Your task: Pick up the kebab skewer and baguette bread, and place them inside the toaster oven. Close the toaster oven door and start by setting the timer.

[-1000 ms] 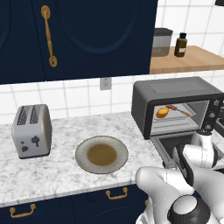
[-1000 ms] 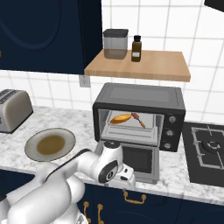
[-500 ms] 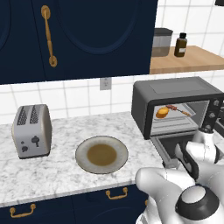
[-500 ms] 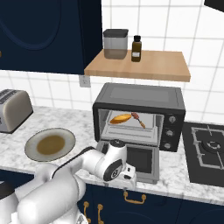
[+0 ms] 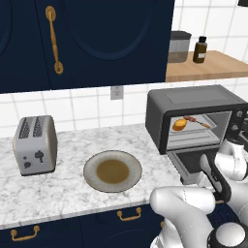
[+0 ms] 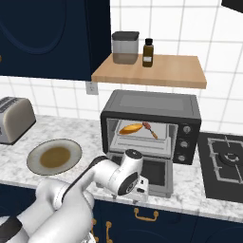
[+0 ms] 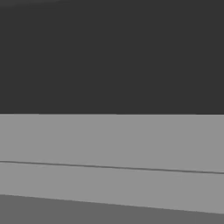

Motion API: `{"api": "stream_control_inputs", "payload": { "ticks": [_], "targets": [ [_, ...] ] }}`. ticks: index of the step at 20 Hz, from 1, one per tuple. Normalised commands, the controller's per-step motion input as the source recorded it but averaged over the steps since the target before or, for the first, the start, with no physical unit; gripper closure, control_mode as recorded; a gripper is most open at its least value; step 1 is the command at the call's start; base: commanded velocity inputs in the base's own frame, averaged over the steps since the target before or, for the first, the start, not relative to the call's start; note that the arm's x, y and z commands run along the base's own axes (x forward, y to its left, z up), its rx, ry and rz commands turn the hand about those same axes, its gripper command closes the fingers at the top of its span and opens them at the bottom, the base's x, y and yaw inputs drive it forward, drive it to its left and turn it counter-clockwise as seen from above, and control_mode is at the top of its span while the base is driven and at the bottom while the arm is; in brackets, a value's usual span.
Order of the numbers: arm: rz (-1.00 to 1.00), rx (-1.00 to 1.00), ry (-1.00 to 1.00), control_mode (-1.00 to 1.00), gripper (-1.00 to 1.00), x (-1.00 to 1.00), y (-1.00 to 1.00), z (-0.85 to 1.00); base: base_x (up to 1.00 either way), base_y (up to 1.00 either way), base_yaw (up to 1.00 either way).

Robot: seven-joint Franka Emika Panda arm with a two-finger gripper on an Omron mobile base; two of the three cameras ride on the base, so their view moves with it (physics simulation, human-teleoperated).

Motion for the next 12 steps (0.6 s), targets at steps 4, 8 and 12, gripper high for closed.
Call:
{"api": "stream_control_inputs", "payload": {
  "ticks": [4,8,12],
  "targets": [
    [0.0,0.0,-0.23,-1.0,-1.0,0.97,0.14,0.31,0.0,0.0,0.0],
    [0.0,0.0,-0.24,-1.0,-1.0,1.0,0.23,0.24,0.0,0.0,0.0],
    [0.0,0.0,-0.28,-1.0,-1.0,1.0,0.35,0.25,0.0,0.0,0.0]
  ]
}}
